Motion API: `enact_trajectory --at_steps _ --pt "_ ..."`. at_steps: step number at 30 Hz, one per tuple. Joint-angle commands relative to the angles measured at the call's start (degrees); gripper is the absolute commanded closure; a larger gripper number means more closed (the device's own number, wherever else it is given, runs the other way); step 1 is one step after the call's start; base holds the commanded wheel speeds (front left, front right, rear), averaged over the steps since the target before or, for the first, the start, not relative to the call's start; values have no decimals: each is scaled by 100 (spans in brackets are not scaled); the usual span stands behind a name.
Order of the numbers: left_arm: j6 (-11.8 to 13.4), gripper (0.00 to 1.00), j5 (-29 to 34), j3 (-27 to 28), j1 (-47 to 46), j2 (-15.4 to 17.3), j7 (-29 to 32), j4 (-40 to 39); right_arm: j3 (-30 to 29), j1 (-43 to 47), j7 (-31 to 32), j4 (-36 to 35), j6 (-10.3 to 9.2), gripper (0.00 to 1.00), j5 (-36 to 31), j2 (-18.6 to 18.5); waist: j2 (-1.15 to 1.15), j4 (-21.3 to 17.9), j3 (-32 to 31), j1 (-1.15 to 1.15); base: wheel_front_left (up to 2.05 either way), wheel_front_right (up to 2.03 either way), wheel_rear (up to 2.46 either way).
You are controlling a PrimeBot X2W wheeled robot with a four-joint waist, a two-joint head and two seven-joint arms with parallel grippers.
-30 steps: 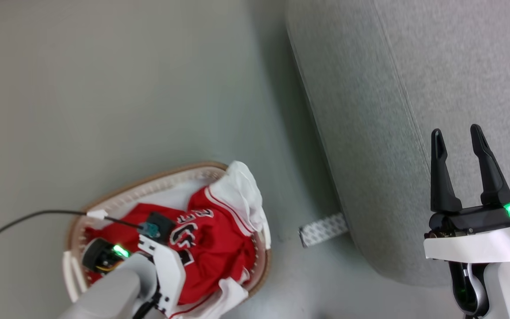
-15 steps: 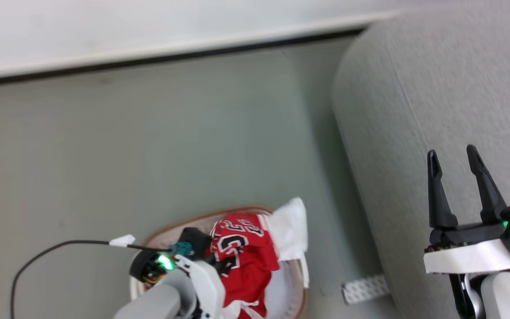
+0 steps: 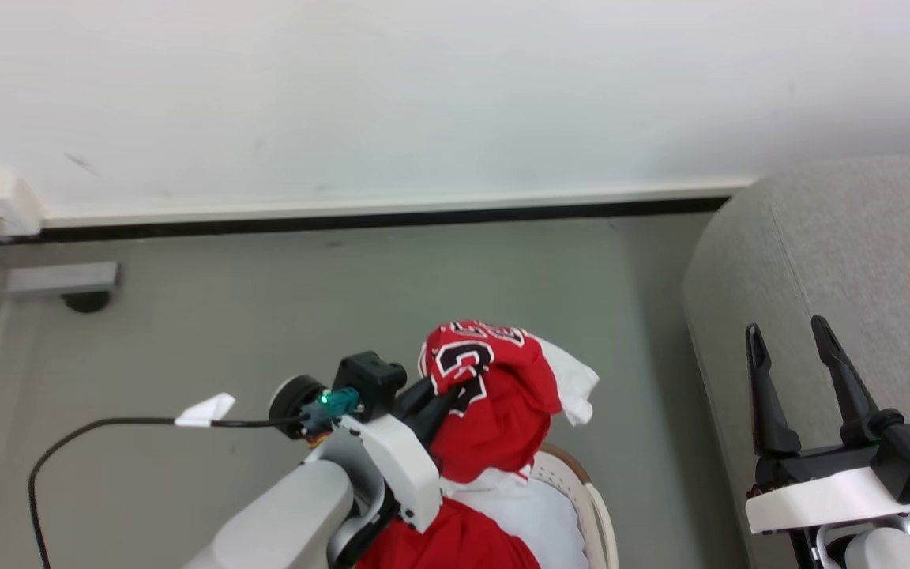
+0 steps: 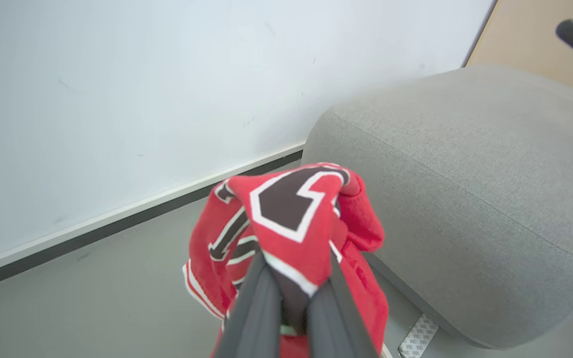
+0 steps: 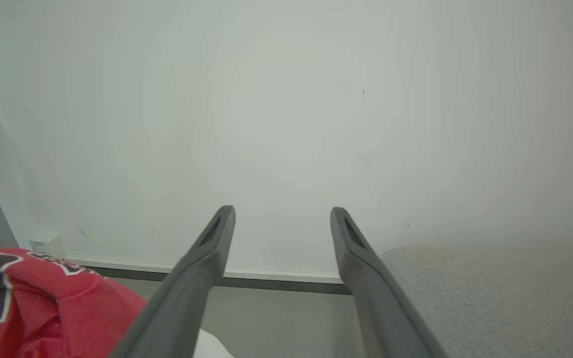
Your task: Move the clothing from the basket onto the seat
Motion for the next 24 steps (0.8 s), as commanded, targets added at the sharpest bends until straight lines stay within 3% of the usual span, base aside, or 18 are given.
enact_trajectory --at_steps 1,12,24 --pt "21 100 131 121 90 55 -3 -152 22 84 2 16 -12 0 73 -26 0 208 -241 1 0 0 0" --pt "101 100 283 801 -109 161 -5 -1066 354 280 3 85 -12 0 211 -25 0 396 -673 1 0 0 0" --pt "281 100 148 973 -224 235 56 -1723 856 353 3 90 -12 0 117 -25 0 508 -873 1 0 0 0"
